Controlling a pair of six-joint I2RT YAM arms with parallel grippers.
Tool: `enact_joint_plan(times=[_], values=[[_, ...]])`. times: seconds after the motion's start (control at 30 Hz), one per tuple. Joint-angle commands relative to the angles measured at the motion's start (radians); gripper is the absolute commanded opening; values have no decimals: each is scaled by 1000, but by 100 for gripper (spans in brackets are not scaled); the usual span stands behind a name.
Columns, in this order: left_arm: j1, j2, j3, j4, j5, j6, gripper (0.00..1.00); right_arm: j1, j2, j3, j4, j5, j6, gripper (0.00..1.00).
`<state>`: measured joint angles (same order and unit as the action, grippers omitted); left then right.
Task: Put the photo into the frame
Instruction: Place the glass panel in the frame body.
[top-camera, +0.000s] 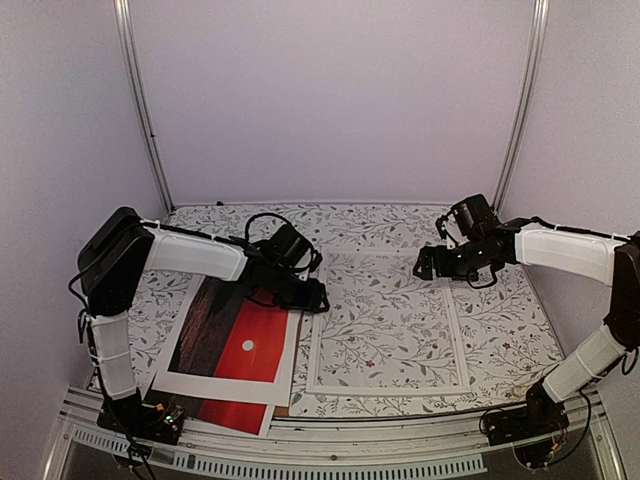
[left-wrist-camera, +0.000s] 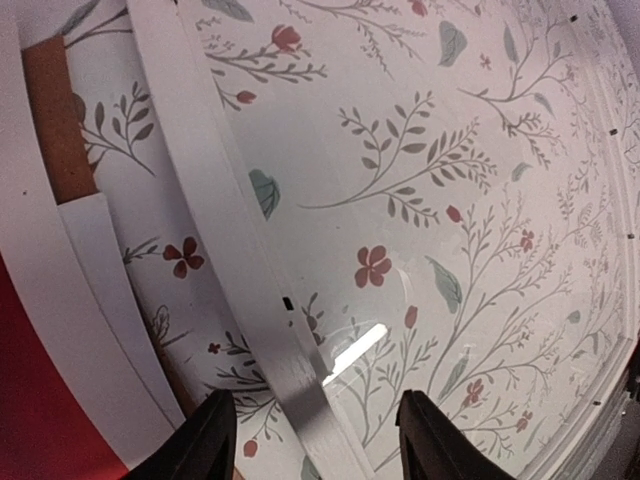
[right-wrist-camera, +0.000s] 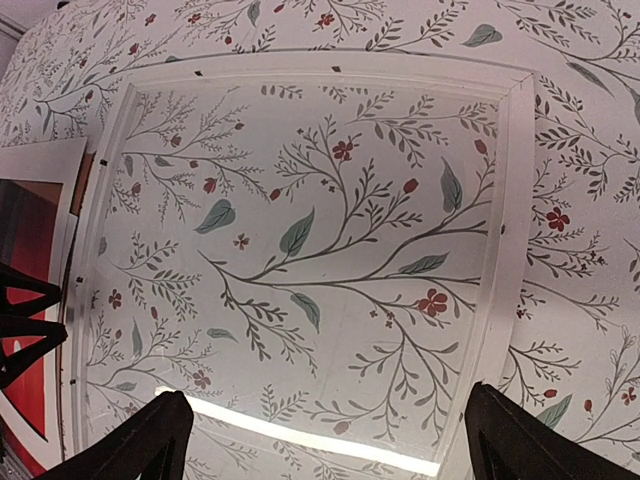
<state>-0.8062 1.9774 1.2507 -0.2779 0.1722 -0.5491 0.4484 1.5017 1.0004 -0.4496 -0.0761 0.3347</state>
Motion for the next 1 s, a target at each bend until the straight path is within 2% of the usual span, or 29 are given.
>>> enact_joint_plan(times=[0.0,0.27,0.47,0.67,0.83,0.97], values=[[-36,24,-3,29,22,-10,58,-6,-23,-3,-1,12,-11,99],[-74,76,40,64,99,-44,58,-6,-16,7,-4,10,-15,99],[-85,38,45,72,84,-38,58,-6,-14,4,0,0,-13,99],[-77,-63,18,-7,-128,37,60,-2,-18,5,31,-69,-20,99],[-45,-159,-19,-110,-320,92,62,75,-18,19,85,-86,4,99],[-4,-204,-42,-200,-400,106,71,159,39,57,134,-111,33,99]])
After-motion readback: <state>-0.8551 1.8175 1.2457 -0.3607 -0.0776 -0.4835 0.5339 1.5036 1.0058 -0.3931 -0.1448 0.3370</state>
